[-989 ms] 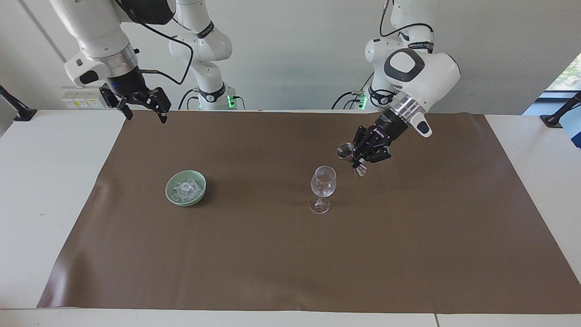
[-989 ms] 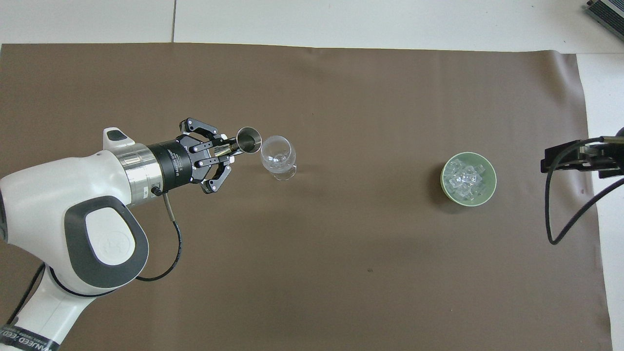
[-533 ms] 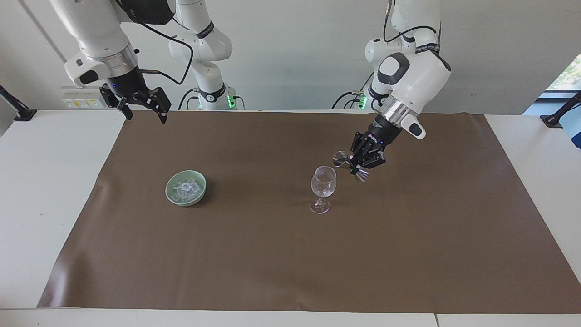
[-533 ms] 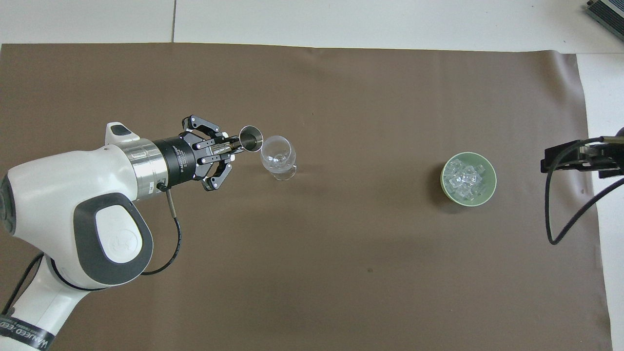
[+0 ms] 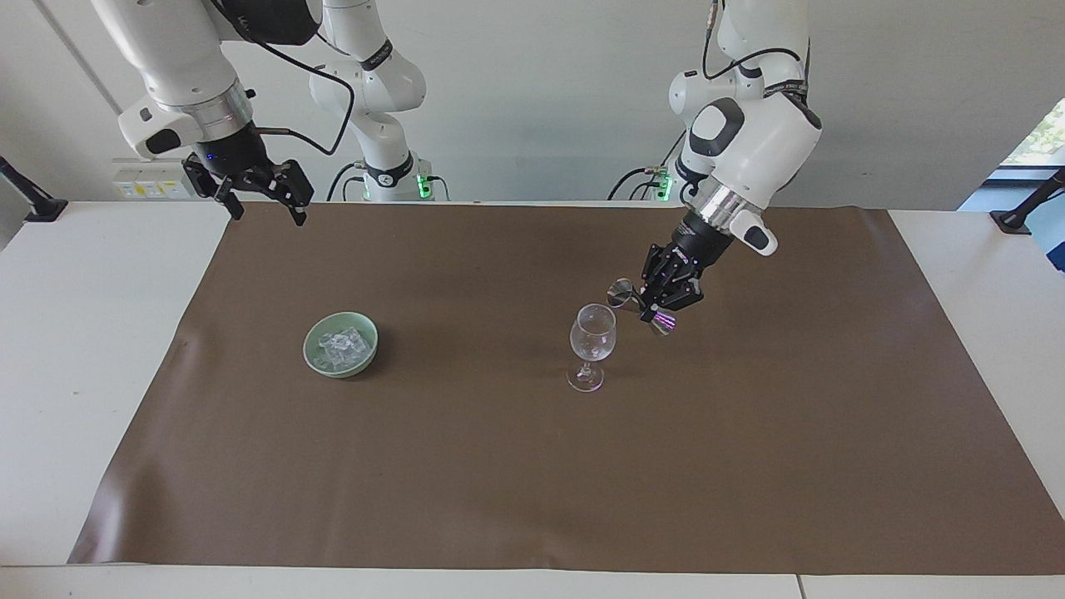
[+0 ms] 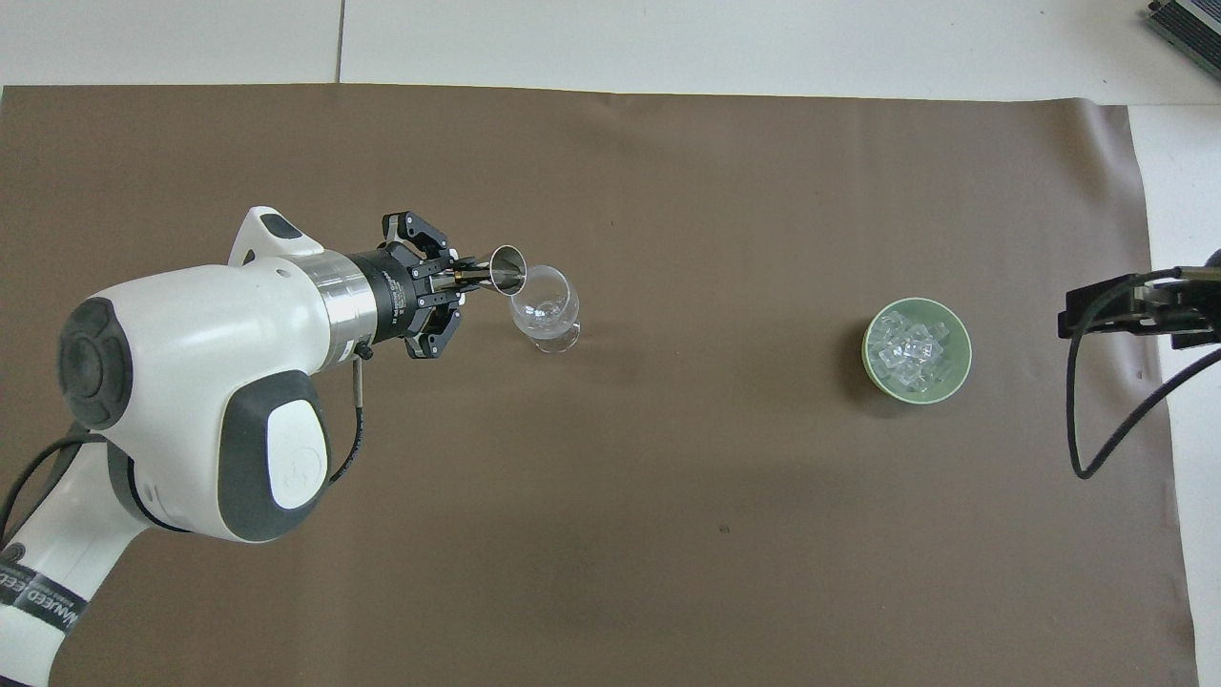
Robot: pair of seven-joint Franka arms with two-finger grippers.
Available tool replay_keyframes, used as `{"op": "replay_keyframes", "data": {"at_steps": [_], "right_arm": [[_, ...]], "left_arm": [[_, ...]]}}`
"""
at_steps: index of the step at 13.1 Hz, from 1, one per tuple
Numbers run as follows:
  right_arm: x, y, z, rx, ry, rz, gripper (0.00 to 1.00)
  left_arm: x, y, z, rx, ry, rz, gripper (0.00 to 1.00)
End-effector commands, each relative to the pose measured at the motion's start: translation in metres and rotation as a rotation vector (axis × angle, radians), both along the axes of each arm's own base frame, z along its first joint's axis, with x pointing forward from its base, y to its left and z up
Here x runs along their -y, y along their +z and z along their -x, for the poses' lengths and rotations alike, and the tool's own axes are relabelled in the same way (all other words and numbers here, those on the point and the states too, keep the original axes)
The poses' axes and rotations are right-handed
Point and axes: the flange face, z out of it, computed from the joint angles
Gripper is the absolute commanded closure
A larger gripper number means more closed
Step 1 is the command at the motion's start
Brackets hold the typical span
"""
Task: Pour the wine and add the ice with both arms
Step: 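Tilt the jigger over the wine glass with the left gripper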
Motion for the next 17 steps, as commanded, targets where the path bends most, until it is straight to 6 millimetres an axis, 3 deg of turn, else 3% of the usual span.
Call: {"op": "replay_keyframes", "data": {"at_steps": [1, 4, 10, 17], "right_arm": [[0.005, 0.004, 0.004, -0.001, 0.014, -0.008, 0.00], [0.005, 0.004, 0.004, -0.001, 0.014, -0.008, 0.00], [0.005, 0.004, 0.004, -0.001, 0.014, -0.008, 0.00], [0.005, 0.004, 0.004, -0.001, 0.014, -0.008, 0.00]], "left_arm": [[0.010, 0.004, -0.003, 0.032, -0.020, -0.038, 1.00], [0.011, 0.003, -0.002, 0.047, -0.044, -0.083, 1.00], [0.033, 0.006, 0.010, 0.094, -0.080, -0.203, 1.00], [0.037, 0.010, 0.010, 0.147, -0.092, -0.309, 1.00]]}}
